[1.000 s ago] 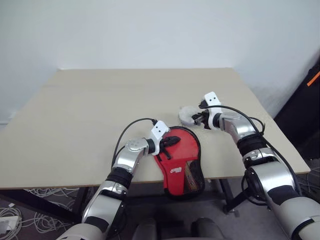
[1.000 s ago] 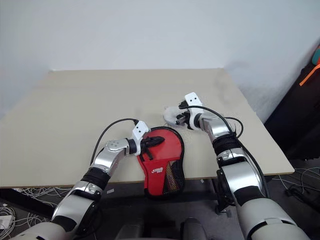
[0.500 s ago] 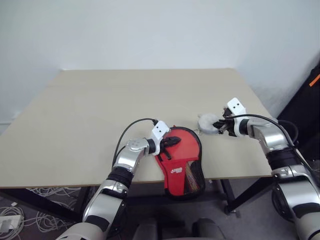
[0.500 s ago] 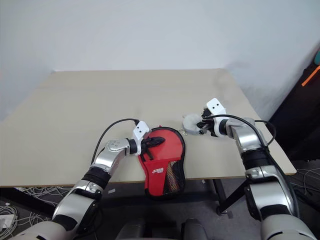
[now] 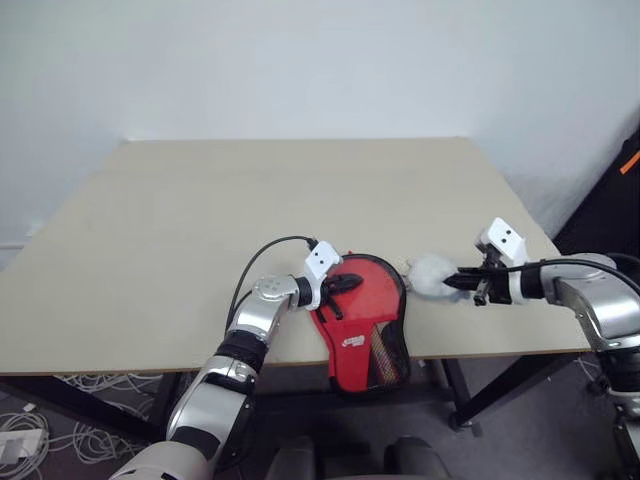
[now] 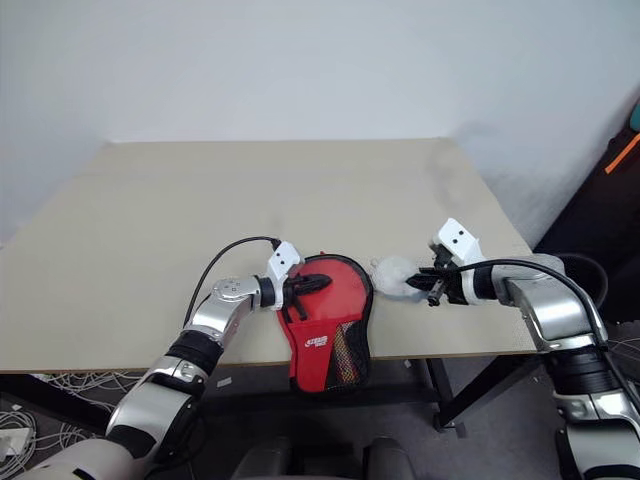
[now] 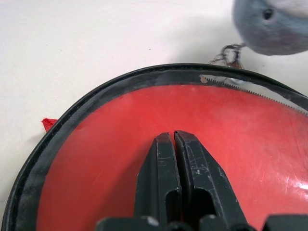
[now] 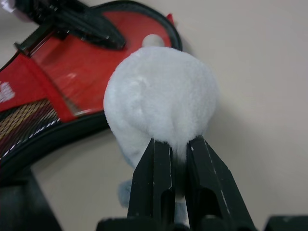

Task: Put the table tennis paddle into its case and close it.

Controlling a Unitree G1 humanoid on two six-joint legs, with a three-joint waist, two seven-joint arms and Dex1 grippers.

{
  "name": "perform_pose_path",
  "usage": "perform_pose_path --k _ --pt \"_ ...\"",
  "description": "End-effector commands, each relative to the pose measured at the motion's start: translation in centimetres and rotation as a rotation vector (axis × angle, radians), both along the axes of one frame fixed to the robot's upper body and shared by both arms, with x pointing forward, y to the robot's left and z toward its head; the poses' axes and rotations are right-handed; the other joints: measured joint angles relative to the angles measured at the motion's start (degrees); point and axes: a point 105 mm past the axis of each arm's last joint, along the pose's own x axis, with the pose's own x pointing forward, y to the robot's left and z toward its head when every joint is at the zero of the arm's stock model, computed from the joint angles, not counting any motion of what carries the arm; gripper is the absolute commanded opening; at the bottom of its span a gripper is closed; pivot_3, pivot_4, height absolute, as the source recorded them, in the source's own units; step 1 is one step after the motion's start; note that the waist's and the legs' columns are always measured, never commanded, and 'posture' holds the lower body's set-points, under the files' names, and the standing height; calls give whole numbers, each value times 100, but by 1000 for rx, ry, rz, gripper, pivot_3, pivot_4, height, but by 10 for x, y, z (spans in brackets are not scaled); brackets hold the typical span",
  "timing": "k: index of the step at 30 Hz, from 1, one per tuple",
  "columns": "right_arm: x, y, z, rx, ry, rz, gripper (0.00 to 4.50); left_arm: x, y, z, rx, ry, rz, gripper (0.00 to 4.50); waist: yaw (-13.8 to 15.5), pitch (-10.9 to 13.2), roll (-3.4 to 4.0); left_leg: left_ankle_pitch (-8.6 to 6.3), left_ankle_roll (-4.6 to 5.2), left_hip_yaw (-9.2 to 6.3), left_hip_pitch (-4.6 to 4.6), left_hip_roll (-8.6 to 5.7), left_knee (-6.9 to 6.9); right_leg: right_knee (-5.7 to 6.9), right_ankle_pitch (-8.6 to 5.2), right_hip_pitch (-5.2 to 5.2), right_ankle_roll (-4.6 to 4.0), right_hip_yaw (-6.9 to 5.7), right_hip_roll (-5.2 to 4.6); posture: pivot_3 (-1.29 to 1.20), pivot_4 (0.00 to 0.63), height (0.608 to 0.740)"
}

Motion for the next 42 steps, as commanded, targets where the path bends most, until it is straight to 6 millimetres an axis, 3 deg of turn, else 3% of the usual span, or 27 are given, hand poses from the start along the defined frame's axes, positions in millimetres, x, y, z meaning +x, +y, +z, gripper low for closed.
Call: perform_pose_path --k 1,12,22,25,35,42 --pt "-7 -4 18 -5 -48 31 15 -3 3 -13 50 37 -4 0 5 0 0 0 0 1 0 0 1 0 0 0 0 0 0 0 0 740" --pt "-68 -10 9 -44 106 219 15 -1 5 -12 60 33 -13 0 95 1 -6 -7 8 4 -1 -1 11 -5 -6 2 -6 0 -4 0 0 740" --pt "-101 -3 0 -50 200 323 15 2 4 -11 62 29 -14 0 138 1 -9 -10 12 6 -2 -2 14 -7 -12 3 -11 0 -7 0 0 740" --pt "-98 0 -3 -52 187 314 15 1 3 -11 60 29 -20 0 139 1 -10 -11 12 6 -1 -2 15 -7 -12 3 -11 0 -7 0 0 740" --pt "-55 0 -7 -44 66 157 15 -14 -11 -9 54 41 -152 0 137 1 -14 -11 12 8 -1 -2 17 -5 -12 2 -11 0 -7 0 0 740" --pt "-46 8 -3 -24 30 149 15 -21 -18 -12 94 45 -233 0 173 0 -13 -11 13 8 -2 -2 19 -5 -11 4 -11 0 -7 0 0 740"
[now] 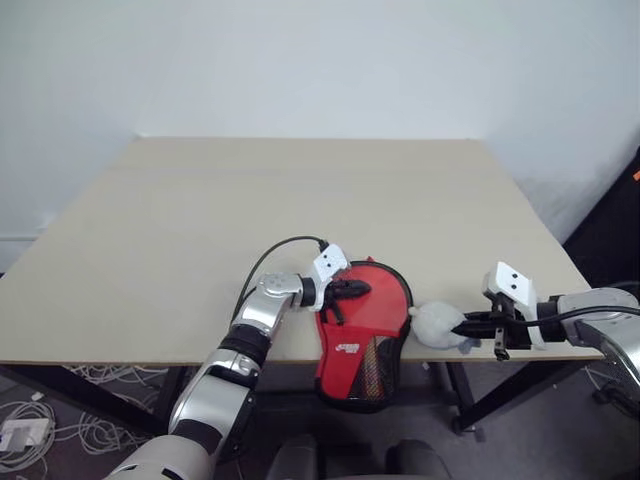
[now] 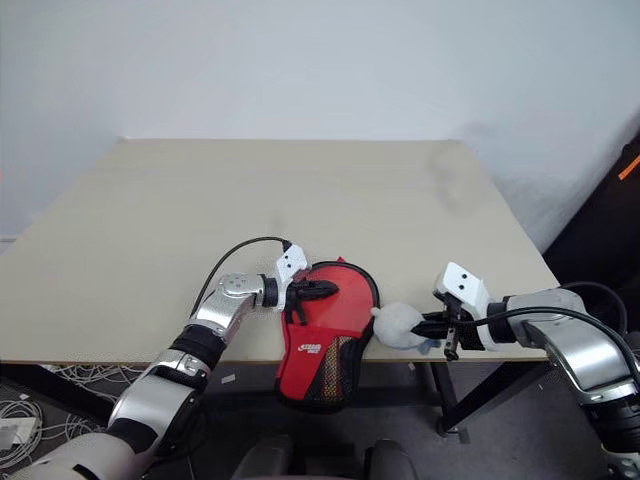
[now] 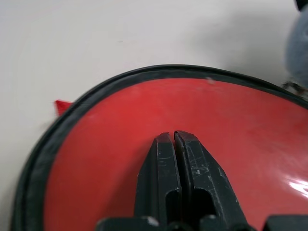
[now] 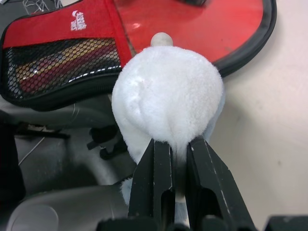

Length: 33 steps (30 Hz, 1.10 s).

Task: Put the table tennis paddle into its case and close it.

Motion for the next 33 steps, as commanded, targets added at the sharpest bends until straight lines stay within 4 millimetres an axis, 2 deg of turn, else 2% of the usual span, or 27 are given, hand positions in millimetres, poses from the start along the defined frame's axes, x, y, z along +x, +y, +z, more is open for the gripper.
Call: perform_pose_path --k 1,5,11,17,21,33 --pt "8 3 13 8 -61 -2 15 -9 -6 -12 54 26 -56 0 9 0 0 0 0 0 0 0 0 0 0 0 0 0 0 0 0 740" --pt "8 8 15 28 -64 -3 15 -10 -7 -16 73 31 -68 0 44 0 0 -1 2 0 0 0 1 -1 0 0 0 0 0 0 0 740" --pt "-4 19 12 50 -30 47 15 -9 -6 -20 83 52 -66 0 48 -1 1 -3 6 0 0 0 7 -1 0 5 0 0 -1 0 0 740" --pt "-43 30 4 66 88 158 15 -10 -4 -25 97 65 -65 0 73 -5 -2 -7 10 -1 1 0 12 -2 -2 10 2 -1 -1 0 0 740" --pt "-82 33 0 41 208 308 15 -11 -4 -27 100 71 -69 0 78 -12 -3 -9 11 0 3 1 15 -2 -3 11 3 -1 -3 0 0 740" --pt "-120 45 -1 42 292 473 15 -9 -2 -23 103 74 -75 0 79 -17 -14 -16 10 -3 4 1 19 -3 -8 12 9 -3 -3 0 0 740"
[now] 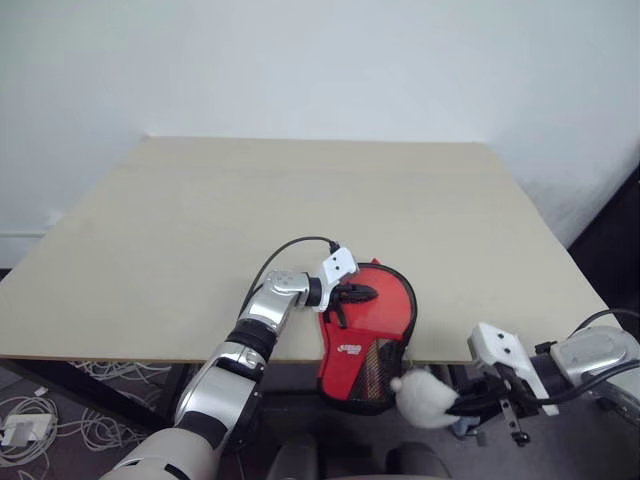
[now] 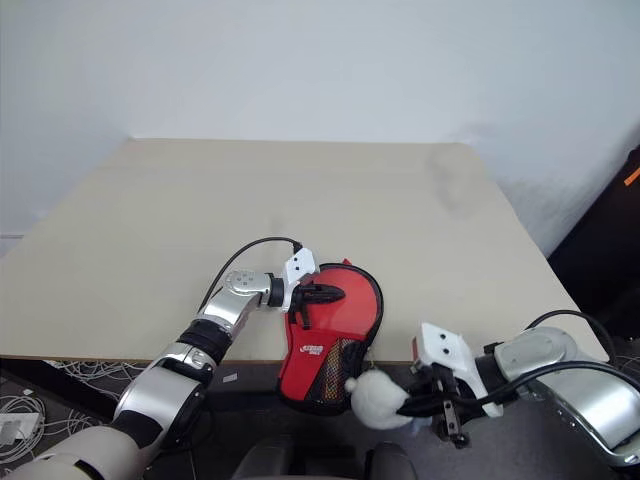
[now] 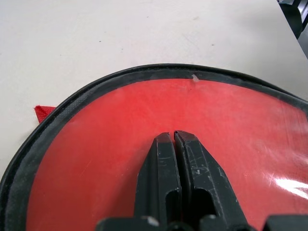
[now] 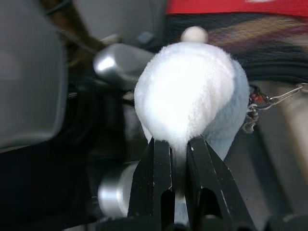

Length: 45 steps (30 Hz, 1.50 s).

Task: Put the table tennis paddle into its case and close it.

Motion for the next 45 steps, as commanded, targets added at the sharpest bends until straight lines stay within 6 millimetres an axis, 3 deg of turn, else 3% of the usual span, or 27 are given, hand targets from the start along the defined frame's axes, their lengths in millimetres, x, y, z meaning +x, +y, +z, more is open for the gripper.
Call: perform_pose_path --k 1,9,14,22,26,29,35,38,40,42,45 --pt "-18 7 6 22 25 101 15 -7 7 -20 73 68 -3 0 -1 0 0 0 0 1 0 0 1 0 0 0 0 0 0 0 0 740" --pt "-38 12 5 23 52 174 15 -9 5 -19 73 71 -17 0 -1 -2 -8 -2 -3 0 0 2 2 1 -1 -2 0 0 0 0 0 740" --pt "-59 25 15 80 81 242 15 -7 2 -18 68 67 -12 0 -1 -3 -11 -3 -3 -1 0 2 3 1 -1 -2 0 -1 0 0 0 740" --pt "-45 26 17 91 38 172 15 3 0 -14 42 47 61 0 0 -8 -21 -10 3 -3 0 2 15 -3 -2 -1 2 -6 -3 0 0 740" --pt "-29 21 19 78 -23 133 1285 7 3 -14 37 47 94 0 0 -10 -25 -10 3 -3 1 3 15 -2 -1 -1 2 -6 -2 0 0 740" --pt "-14 11 23 57 -58 101 2302 12 7 -11 23 37 134 634 -1 -11 -27 -10 3 -2 2 3 16 -1 -1 -2 2 -6 -2 0 0 740" --pt "4 6 45 125 -59 33 4335 20 29 10 -67 19 217 2673 -44 -8 -32 -10 2 0 -2 7 14 4 -1 -2 1 -5 1 0 0 740" --pt "31 8 53 165 -129 -55 4500 17 48 20 -98 -1 262 3704 -111 -5 -37 -10 1 5 0 14 11 6 3 -5 -5 -3 4 0 0 740" --pt "63 10 61 228 -206 -176 4500 10 68 29 -120 -18 311 4362 -183 -4 -38 -9 1 5 0 15 9 8 5 -7 -8 -2 5 0 0 740" --pt "92 14 67 293 -261 -293 4500 3 91 40 -140 -39 377 4458 -206 -1 -42 -8 0 7 -2 17 7 10 7 -9 -10 -2 6 0 0 740" --pt "120 23 70 355 -303 -403 4500 -3 133 58 -151 -95 523 4458 -190 1 -44 -7 -2 8 -4 18 4 11 12 -15 -15 0 6 0 0 740"
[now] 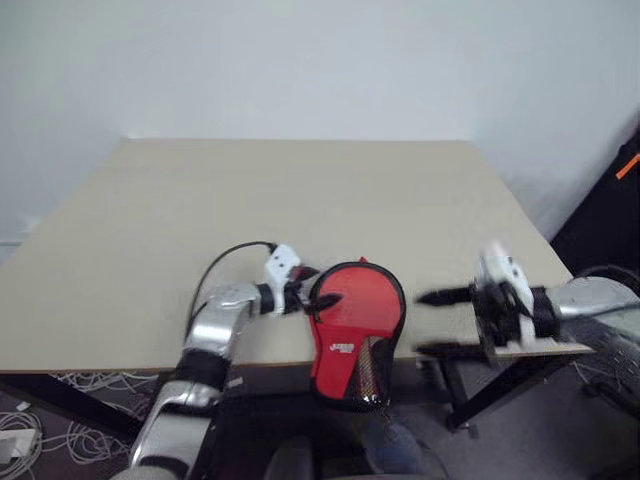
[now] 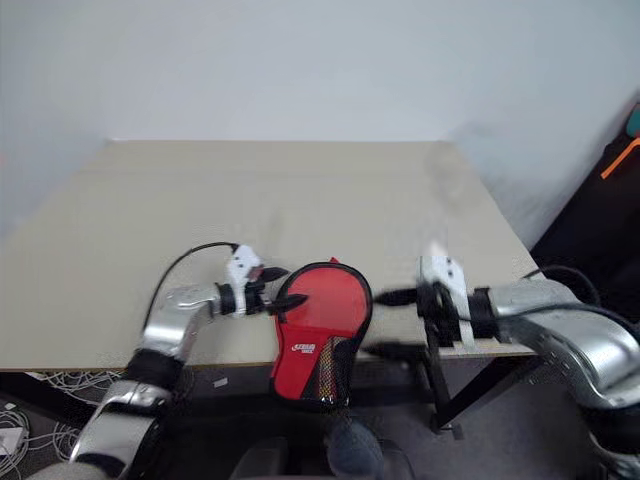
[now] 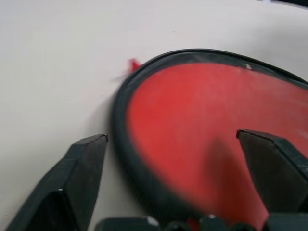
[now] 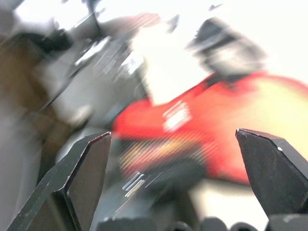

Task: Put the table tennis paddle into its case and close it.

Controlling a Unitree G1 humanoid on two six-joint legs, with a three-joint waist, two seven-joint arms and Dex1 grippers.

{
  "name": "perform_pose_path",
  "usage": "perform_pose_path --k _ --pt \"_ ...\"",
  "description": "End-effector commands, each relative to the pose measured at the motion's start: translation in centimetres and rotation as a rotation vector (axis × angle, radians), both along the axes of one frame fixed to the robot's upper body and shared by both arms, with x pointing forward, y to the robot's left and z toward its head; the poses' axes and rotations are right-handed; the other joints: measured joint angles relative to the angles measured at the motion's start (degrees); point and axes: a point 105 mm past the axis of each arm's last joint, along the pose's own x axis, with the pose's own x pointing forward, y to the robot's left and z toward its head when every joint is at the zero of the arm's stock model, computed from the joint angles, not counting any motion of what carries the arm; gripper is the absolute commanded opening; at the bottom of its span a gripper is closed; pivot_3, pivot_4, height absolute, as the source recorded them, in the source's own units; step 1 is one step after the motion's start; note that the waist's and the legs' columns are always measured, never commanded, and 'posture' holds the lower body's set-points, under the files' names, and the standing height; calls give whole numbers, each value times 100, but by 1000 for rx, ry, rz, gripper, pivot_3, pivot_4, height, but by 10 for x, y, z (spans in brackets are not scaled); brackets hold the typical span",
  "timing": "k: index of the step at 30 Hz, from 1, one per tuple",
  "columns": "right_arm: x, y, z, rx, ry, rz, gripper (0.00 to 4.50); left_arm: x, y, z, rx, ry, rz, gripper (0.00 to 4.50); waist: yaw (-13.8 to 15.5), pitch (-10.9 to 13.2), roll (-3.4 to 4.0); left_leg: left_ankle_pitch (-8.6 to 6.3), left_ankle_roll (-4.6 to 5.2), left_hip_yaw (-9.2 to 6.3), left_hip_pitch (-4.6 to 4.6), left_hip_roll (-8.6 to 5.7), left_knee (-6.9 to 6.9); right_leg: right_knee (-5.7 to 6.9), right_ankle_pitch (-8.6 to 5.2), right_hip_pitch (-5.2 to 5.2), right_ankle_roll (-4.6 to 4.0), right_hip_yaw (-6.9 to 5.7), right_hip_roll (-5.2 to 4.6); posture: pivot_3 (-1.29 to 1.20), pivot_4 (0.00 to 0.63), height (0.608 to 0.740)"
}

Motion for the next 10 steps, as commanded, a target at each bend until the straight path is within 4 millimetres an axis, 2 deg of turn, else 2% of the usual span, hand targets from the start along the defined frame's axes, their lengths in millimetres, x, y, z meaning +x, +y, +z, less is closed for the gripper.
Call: perform_pose_path --k 1,6,10 --pt "29 5 5 54 -47 -131 4500 3 43 43 -22 -126 162 4458 20 0 -1 0 0 0 -1 0 -1 -1 5 1 -8 0 0 0 0 740" --pt "56 23 -5 126 -8 -231 4500 -14 101 40 49 -110 400 4458 31 2 8 0 0 4 0 -4 -3 -4 17 1 -4 -2 -6 0 0 740" --pt "72 43 -11 138 -6 -249 4500 -30 118 30 57 -71 510 4458 13 2 9 0 0 6 0 -2 -6 -1 20 -2 -7 -2 -6 0 0 740"
